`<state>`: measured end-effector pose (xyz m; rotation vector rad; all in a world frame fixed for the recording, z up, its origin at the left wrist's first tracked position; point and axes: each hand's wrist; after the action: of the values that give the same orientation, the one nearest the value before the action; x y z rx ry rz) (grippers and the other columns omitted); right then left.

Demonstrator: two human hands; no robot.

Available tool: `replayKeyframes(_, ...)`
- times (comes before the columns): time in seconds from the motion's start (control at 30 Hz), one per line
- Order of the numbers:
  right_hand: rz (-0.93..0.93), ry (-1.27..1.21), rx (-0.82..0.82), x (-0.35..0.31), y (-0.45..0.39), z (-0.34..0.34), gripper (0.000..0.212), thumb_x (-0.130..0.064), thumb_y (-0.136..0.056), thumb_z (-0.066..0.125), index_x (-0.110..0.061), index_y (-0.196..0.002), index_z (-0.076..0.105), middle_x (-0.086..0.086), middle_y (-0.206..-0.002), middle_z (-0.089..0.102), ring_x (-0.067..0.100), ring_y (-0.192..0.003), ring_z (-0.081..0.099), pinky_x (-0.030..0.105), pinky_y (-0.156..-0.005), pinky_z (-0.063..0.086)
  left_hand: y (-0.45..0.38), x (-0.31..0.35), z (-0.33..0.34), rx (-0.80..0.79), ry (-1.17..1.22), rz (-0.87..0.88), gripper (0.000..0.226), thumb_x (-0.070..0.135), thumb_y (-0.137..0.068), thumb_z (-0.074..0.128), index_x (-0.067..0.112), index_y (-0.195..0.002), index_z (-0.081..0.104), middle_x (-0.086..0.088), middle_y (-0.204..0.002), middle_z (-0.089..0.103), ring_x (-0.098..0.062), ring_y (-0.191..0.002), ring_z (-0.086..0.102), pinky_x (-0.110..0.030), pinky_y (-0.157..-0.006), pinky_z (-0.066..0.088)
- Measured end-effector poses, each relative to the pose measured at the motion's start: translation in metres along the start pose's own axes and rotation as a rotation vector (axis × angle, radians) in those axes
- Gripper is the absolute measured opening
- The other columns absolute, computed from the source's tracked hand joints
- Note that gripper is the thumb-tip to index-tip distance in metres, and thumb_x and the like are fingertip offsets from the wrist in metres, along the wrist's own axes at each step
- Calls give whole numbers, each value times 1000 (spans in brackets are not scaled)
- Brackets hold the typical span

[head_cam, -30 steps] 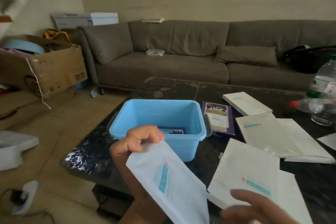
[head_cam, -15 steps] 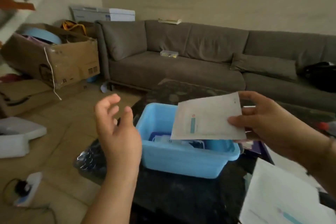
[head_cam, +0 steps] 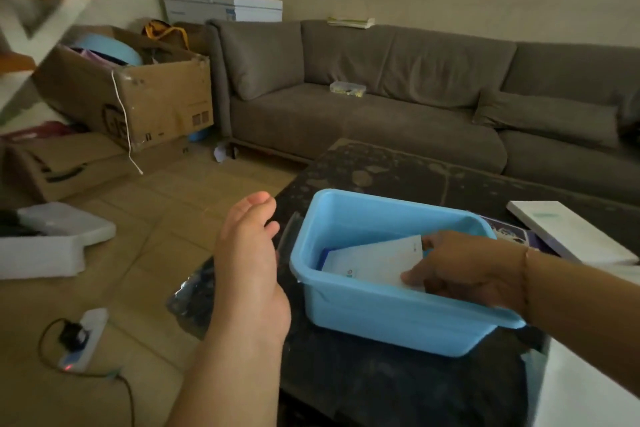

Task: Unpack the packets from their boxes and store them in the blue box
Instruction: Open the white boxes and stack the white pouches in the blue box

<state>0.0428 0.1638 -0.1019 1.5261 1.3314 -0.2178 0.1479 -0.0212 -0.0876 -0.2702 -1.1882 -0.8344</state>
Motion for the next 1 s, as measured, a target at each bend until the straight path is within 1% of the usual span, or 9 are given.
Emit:
replayKeyframes(0.1, 36, 175, 22, 0, -2, 2, 31, -11, -83, 74, -11, -113, 64, 13, -103, 73, 30, -97, 69, 42, -88, 57, 0, 0, 1, -3, -11, 2, 16, 23, -97, 52, 31, -106, 63, 12, -115, 64, -11, -111, 57, -40, -101, 42)
replayKeyframes(0.2, 77, 255, 11, -3, -4, 4, 34, -20, -85, 74, -14, -116, 61, 11, -103, 72, 26, -94, 68, 38, -84, 57, 0, 1, 1, 0, -8, 7, 15, 22, -96, 54, 32, -102, 63, 12, -114, 65, -10, -109, 58, -39, -100, 42)
replayKeyframes(0.33, 115, 267, -43, -10, -3, 5, 36, -21, -87, 72, -16, -119, 57, 11, -108, 68, 26, -95, 66, 36, -76, 57, 1, 1, 1, 20, -19, 14, 14, 23, -95, 56, 31, -103, 63, 12, -113, 65, -11, -109, 58, -42, -101, 43)
replayKeyframes(0.43, 124, 292, -91, -15, 1, 4, 47, -22, -89, 69, -17, -132, 50, 10, -116, 63, 25, -95, 63, 34, -72, 55, 2, 1, 0, 24, -22, 18, 13, 23, -96, 55, 32, -101, 63, 12, -111, 64, -10, -108, 58, -43, -102, 41)
replayKeyframes(0.57, 134, 298, -122, -19, 1, 2, 57, -19, -90, 68, -14, -141, 43, 14, -124, 60, 29, -108, 61, 42, -96, 53, 3, 0, -1, 29, -1, 35, 13, 23, -96, 55, 32, -101, 63, 13, -111, 63, -10, -108, 57, -39, -96, 39)
replayKeyframes(0.67, 140, 401, -159, -20, 1, 3, 56, -23, -93, 65, -11, -143, 42, 15, -125, 62, 28, -108, 63, 43, -99, 52, 1, 0, -1, 43, 1, 52, 13, 23, -95, 55, 33, -100, 63, 13, -110, 63, -10, -108, 57, -39, -94, 39)
replayKeyframes(0.83, 110, 553, -176, -20, 1, 0, 45, -25, -96, 60, -10, -137, 49, 12, -123, 64, 27, -111, 62, 44, -101, 50, 2, -4, 5, 41, 13, 94, 13, 23, -95, 55, 33, -100, 62, 14, -109, 62, -9, -107, 56, -36, -91, 38)
replayKeyframes(0.93, 43, 746, -120, -20, 9, -4, 37, -28, -99, 53, -10, -131, 55, 10, -121, 64, 25, -110, 62, 41, -101, 51, 8, -8, 12, 50, 3, 192, 13, 21, -95, 56, 31, -101, 62, 18, -105, 59, -2, -102, 54, -25, -77, 37)
replayKeyframes(1.0, -93, 890, -34, -22, 20, -9, 29, -28, -98, 51, -11, -117, 65, 7, -109, 70, 20, -99, 67, 35, -94, 54, 14, -11, 18, 60, -8, 289, 16, 17, -95, 57, 28, -107, 61, 18, -103, 59, 5, -95, 53, -17, -71, 39)
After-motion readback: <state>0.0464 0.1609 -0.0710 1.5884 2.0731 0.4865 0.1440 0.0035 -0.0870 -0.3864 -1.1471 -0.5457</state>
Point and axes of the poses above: each hand's wrist, its own y-axis away from the middle knuckle, its own z-axis out of the palm, x = y × z
